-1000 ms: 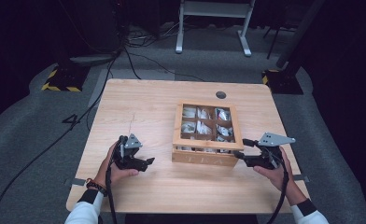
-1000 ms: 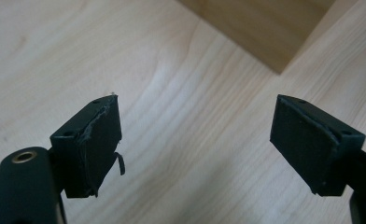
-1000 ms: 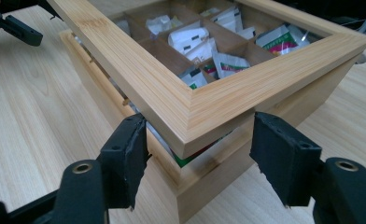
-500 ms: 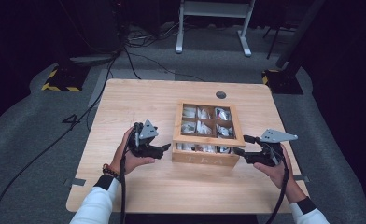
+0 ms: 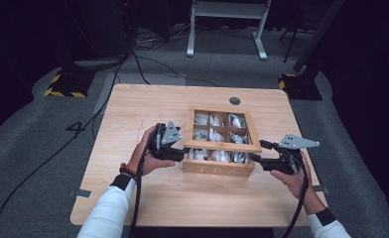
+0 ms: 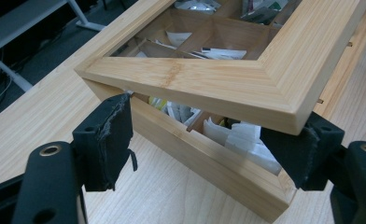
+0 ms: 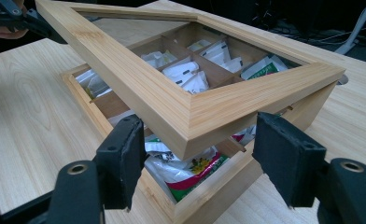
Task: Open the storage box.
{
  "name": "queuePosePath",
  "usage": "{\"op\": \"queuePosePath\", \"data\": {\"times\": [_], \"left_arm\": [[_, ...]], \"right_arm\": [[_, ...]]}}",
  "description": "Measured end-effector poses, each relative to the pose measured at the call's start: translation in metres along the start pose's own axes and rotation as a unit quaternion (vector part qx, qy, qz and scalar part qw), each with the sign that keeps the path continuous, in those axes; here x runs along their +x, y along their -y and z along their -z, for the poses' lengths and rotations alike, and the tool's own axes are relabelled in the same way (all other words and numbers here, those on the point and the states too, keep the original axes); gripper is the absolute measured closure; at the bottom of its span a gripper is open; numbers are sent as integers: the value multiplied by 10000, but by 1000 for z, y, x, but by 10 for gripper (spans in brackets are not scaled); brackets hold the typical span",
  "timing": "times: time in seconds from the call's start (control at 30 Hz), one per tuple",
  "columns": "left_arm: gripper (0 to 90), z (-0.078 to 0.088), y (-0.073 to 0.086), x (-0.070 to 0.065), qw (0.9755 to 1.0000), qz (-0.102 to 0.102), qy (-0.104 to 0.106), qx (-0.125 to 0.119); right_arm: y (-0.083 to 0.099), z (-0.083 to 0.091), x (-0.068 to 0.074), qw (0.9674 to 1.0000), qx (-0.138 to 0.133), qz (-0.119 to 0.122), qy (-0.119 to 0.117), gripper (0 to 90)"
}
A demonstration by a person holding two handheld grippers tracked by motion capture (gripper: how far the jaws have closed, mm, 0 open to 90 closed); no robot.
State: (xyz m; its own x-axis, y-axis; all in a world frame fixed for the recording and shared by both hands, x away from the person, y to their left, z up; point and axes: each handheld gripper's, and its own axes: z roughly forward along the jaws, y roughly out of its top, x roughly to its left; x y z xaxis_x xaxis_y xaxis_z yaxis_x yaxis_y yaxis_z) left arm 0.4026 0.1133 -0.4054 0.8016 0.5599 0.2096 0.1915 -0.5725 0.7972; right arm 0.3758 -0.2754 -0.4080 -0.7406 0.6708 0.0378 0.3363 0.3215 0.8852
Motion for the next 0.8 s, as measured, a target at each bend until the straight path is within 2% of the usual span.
{"op": "queuePosePath", "data": {"times": [0.13,0.2,0.27,0.37,0.53,0.6,0.63,0.8], "left_arm": [[256,-4,-4,0,10000,-60,8,-66],[256,-5,-7,0,9998,-177,-51,-59],[252,-6,-10,1,9999,-133,6,-92],[255,-4,-15,3,9997,-127,-47,-194],[275,1,-25,8,9991,-124,-172,-365],[339,4,-30,10,9986,-110,-167,-496],[339,5,-32,11,9984,-112,-183,-519],[449,9,-45,17,9981,-156,-104,-583]], "right_arm": [[-1,1,1,10000,-37,36,59,357],[-2,2,1,9999,-68,54,77,365],[-2,3,0,9999,-117,39,104,375],[-2,8,-2,9998,-161,-13,139,384],[-2,18,-6,9996,-153,57,222,401],[2,26,-12,9995,-170,27,274,397],[2,26,-12,9995,-170,27,274,397],[12,32,-26,9991,-97,-134,401,387]]}}
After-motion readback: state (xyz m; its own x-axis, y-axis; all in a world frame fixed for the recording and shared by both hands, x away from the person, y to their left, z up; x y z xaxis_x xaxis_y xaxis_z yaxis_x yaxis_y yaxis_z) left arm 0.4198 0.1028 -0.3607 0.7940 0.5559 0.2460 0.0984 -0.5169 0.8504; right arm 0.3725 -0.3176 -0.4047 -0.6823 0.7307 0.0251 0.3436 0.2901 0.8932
